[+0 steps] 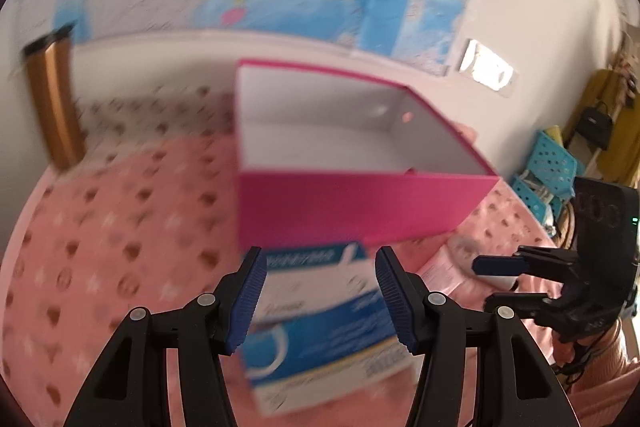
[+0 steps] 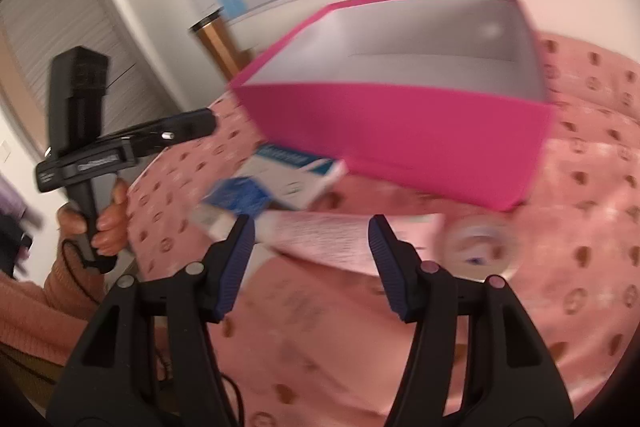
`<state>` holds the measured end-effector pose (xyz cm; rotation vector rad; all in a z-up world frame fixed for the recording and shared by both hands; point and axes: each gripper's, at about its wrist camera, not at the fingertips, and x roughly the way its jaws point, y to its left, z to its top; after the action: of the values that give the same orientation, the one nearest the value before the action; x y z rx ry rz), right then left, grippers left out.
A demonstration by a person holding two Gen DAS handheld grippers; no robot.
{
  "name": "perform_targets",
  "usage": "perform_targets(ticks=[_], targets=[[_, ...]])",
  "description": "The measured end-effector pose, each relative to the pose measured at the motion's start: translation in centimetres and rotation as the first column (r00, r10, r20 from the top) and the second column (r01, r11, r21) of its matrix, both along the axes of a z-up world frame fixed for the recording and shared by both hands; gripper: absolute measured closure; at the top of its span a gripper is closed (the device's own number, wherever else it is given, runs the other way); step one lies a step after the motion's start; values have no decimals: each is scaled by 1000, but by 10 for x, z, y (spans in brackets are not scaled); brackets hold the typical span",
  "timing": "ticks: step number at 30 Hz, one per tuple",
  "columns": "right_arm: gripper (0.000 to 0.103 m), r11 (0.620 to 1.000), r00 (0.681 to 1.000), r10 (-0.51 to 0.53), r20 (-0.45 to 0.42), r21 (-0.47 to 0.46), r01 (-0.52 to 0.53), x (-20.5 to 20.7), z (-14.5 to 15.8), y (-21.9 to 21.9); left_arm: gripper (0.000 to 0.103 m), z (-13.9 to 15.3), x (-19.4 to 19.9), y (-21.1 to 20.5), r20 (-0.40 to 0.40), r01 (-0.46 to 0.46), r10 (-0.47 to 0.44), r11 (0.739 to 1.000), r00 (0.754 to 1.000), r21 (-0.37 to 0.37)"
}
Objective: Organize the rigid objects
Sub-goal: 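Grasp the blue-white ANTINE medicine box with the right gripper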
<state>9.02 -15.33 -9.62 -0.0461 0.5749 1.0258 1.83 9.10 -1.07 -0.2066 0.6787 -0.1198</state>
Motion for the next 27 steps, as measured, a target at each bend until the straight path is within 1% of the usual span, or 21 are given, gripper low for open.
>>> perform_targets(ticks=[3,7,12,13,16,19,20,22,24,27], targets=[[42,999,999,42,7,-10,-42,-8,-4,19,45,-17,-13,15,-39,-27,25,999,999,-45],[42,997,997,72,6,-26,-72,-13,-8,39,45,-36,-25,26,-76,-34,25,993,997,-112],[42,996,997,82,4,-40,-82,-13,-12,57,45,-48,-36,33,-100,-46,33,989,994,-138],[42,996,997,79,3,-42,-78,-12,-12,59,43,-51,-37,34,-106,-49,35,989,994,-139],[43,996,997,77,-3,-38,-77,-10,-12,63,41,-57,-39,36,-118,-30,9,983,993,-178],[48,996,997,77,-8,-39,-77,-8,-12,69,41,-61,-40,41,-125,-16,-13,972,992,-233],[49,996,997,78,-15,-40,-78,-7,-13,72,41,-64,-41,44,-124,-7,-28,963,992,-268],[54,996,996,81,-33,-45,-83,-3,-15,76,41,-67,-42,47,-127,5,-48,950,991,-313],[58,995,995,85,-51,-43,-87,1,-16,80,41,-68,-43,46,-125,19,-63,945,990,-326],[70,995,993,83,-85,-49,-88,7,-19,86,43,-67,-43,44,-121,28,-70,947,990,-321]])
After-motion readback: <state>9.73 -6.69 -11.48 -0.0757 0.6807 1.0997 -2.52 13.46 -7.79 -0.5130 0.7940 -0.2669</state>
